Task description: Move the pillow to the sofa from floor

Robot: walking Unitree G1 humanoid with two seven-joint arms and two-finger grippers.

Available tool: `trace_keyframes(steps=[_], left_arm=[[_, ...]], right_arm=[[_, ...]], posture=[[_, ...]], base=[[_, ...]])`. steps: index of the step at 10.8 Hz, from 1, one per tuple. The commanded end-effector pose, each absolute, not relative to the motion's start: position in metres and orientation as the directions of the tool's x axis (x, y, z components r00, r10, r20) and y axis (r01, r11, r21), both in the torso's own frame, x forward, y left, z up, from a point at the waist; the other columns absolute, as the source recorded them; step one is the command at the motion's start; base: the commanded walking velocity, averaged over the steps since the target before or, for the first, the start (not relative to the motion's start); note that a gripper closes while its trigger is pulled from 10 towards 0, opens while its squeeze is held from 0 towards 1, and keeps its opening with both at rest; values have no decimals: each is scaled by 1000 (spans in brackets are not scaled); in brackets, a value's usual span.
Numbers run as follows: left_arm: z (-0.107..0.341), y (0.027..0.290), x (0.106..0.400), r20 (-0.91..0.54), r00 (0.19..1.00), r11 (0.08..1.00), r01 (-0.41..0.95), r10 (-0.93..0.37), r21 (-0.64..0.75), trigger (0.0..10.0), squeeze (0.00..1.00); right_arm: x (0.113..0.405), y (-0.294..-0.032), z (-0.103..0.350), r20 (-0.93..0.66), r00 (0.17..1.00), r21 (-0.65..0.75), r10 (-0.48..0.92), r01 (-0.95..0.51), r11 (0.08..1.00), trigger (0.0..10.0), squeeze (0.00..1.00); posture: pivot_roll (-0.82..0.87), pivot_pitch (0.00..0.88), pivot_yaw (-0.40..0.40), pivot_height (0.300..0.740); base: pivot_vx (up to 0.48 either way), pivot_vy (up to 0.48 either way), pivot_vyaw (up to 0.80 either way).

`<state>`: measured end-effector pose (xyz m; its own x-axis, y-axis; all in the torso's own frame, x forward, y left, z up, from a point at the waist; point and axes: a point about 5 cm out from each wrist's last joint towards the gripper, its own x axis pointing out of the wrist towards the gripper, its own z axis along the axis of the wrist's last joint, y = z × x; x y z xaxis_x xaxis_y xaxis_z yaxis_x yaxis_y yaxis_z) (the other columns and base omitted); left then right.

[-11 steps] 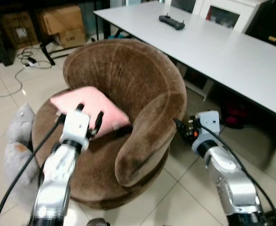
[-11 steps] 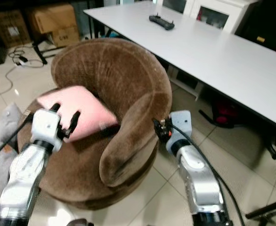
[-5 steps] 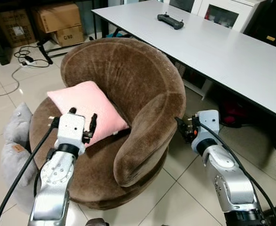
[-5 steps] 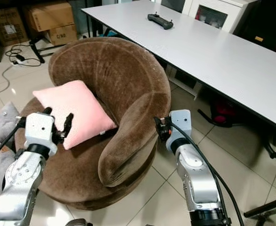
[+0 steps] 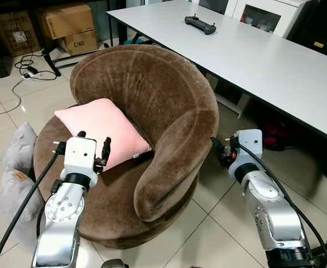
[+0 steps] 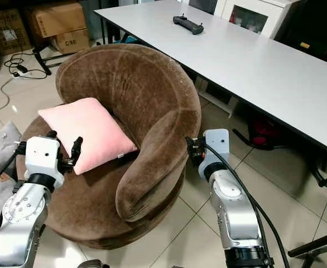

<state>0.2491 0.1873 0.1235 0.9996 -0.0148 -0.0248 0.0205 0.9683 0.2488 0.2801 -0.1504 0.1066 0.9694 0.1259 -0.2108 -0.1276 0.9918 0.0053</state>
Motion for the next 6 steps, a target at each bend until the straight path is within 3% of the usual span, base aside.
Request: trace_keyframes(steps=[1, 5, 6], left_arm=[[127, 187, 249, -20, 1000, 970, 17, -13, 242, 10000, 0], [127, 187, 249, -22, 1000, 970, 11, -6, 242, 10000, 0], [128, 187, 249, -17, 1000, 971, 9, -5, 239, 10000, 0]], right_arm=[[283, -153, 106, -221, 969, 3, 110, -112, 994, 10000, 0], [284, -154, 107, -221, 970, -9, 101, -106, 994, 10000, 0], [284, -154, 107, -221, 970, -13, 101, -106, 994, 10000, 0]], posture=[[92, 0, -82, 740], [89, 0, -84, 740], [89, 0, -84, 740]], base=[[-304, 0, 0], [-339, 0, 0], [0, 0, 0]])
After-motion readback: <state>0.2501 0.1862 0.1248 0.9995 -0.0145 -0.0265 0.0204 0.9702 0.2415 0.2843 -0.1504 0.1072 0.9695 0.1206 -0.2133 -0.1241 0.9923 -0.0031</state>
